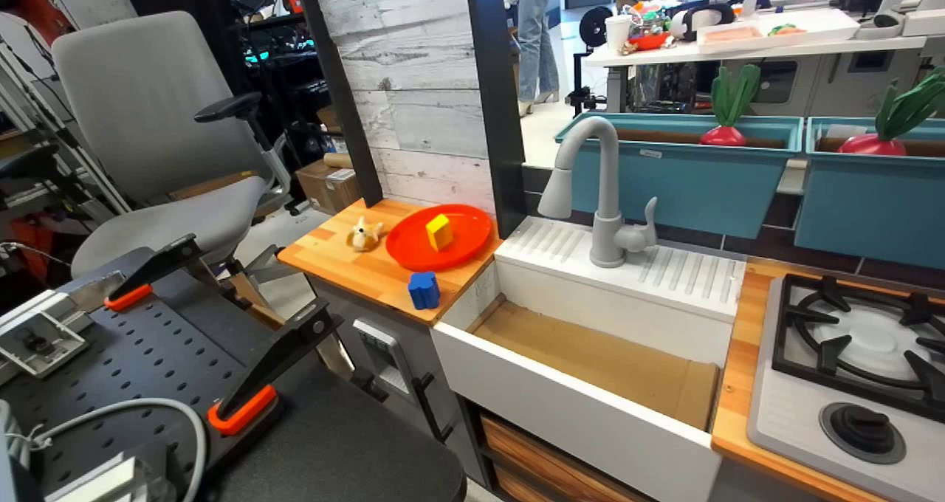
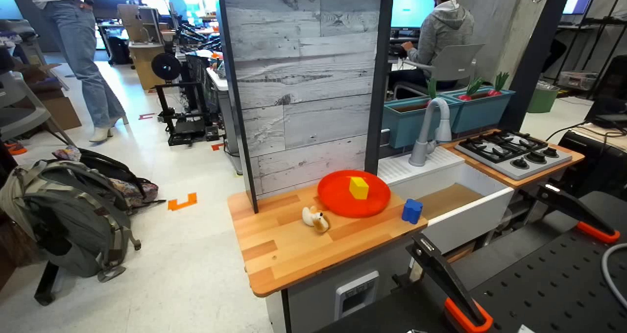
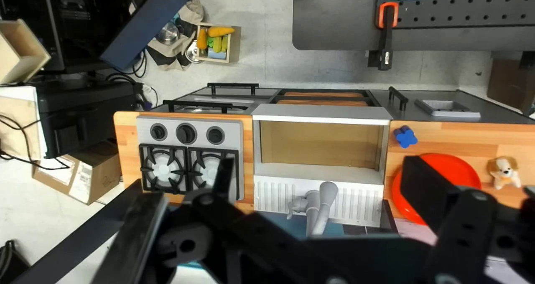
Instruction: Move the blue cube to the left on the counter
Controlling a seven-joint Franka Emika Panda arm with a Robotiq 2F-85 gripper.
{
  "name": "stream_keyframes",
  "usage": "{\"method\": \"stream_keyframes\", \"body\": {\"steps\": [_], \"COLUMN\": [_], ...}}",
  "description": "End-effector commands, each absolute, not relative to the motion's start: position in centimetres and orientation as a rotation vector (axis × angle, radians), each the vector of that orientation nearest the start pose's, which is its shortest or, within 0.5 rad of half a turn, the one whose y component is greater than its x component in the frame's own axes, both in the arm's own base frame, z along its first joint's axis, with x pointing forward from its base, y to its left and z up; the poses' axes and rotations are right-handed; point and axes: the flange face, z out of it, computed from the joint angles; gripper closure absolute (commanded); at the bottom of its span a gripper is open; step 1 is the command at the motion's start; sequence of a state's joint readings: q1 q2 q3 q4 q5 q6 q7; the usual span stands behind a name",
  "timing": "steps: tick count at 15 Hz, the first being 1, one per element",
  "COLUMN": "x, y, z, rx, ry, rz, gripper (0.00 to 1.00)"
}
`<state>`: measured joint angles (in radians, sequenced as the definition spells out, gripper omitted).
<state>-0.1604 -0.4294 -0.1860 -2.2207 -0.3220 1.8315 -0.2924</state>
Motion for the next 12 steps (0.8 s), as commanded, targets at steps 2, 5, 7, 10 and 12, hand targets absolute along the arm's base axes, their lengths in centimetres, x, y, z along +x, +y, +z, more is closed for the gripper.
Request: {"method": "stream_keyframes", "body": {"steps": [2,5,7,10,12], "x": [42.7,44.8,46.0,47.9,46.8], "y": [-14.7,-12.6,-11.2,-10.0,-9.9], "z": [47.4,40.7,36.0,29.2,30.2], "rx": [-3.404,-3.355,-3.312,-3.248,-3.262], "ry": [-0.199,-0.367,-0.446,-0.523,-0.482], "rz": [0.003,0.045,0.081,0.153,0.157], "gripper": [0.0,0.0,0.0,0.0,0.0]}}
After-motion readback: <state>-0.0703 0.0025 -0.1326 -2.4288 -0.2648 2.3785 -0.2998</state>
